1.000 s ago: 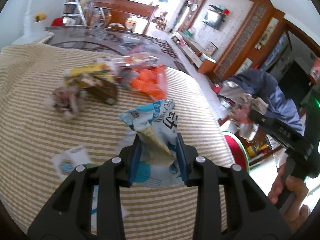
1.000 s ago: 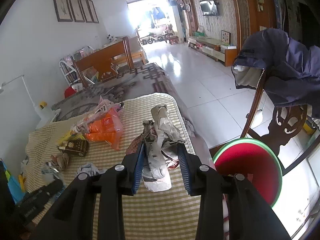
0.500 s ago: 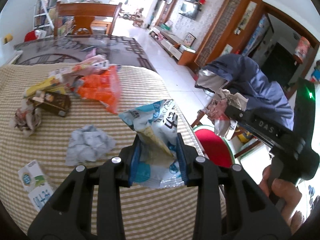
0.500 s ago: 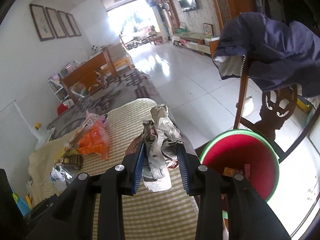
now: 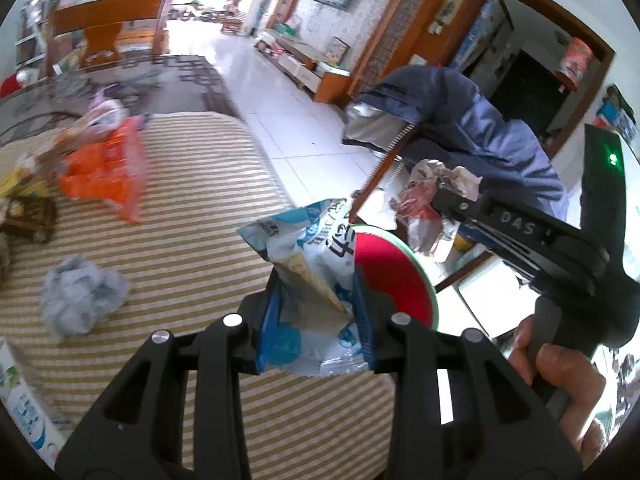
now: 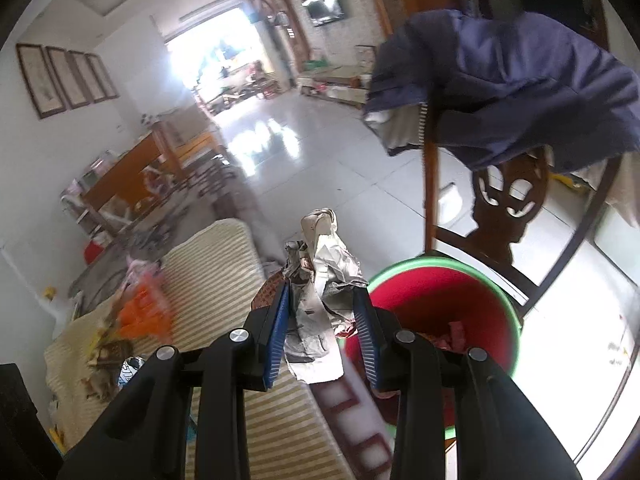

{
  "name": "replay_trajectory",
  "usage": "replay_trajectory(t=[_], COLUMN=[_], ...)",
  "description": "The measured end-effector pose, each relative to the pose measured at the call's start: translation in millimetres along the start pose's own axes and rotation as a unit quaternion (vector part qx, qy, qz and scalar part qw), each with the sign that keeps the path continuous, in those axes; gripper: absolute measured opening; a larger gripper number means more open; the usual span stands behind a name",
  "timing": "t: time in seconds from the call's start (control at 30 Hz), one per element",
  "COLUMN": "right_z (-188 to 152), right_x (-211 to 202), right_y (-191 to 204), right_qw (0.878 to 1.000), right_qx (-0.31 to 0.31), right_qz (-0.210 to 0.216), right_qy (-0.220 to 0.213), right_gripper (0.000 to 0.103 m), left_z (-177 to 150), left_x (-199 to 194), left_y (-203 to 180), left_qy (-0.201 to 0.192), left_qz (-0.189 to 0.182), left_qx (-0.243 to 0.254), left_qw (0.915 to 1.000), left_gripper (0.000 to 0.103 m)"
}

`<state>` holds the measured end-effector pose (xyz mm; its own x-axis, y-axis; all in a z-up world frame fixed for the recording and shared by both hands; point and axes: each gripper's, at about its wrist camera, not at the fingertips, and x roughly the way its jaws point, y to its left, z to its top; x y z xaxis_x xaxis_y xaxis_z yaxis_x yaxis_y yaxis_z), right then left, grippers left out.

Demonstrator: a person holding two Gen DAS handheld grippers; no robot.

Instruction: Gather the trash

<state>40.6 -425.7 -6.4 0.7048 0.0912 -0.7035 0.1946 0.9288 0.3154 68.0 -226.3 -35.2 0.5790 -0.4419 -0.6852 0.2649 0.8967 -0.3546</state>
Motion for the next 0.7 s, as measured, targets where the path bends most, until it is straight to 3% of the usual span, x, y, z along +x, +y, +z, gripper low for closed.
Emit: replay_trajectory(t=[0.17, 0.6, 0.63, 0.7], right_z=[5.6, 12.2, 12.3, 12.6], right_x=[-0.2, -10.3, -9.6, -9.5], right_y=[-26.8, -47.2, -48.0, -51.4], right_qw=[0.999, 0.994, 0.994, 0.993], right_qx=[0.050, 0.083, 0.084, 0.092], right_qz=[-0.019, -0.055, -0.058, -0.066], right_qy=[-0.003, -0.038, -0.036, -0.038], right_gripper=[0.033, 0.034, 0.034, 0.054], left_z=[6.8, 1.9, 0.9, -0.3], left_x=[25.2, 68.7, 70.8, 72.4], left_y=[-29.2, -73.6, -75.6, -76.3], left_qy=[0.017, 0.059, 0.061, 0.063], left_qz=[-0.021, -0.047, -0.049, -0.049], left_qx=[0.033, 0.073, 0.074, 0.074], left_qw=[0.9991, 0.9945, 0.9942, 0.9941], left_gripper=[0.033, 0.034, 0.035, 0.056])
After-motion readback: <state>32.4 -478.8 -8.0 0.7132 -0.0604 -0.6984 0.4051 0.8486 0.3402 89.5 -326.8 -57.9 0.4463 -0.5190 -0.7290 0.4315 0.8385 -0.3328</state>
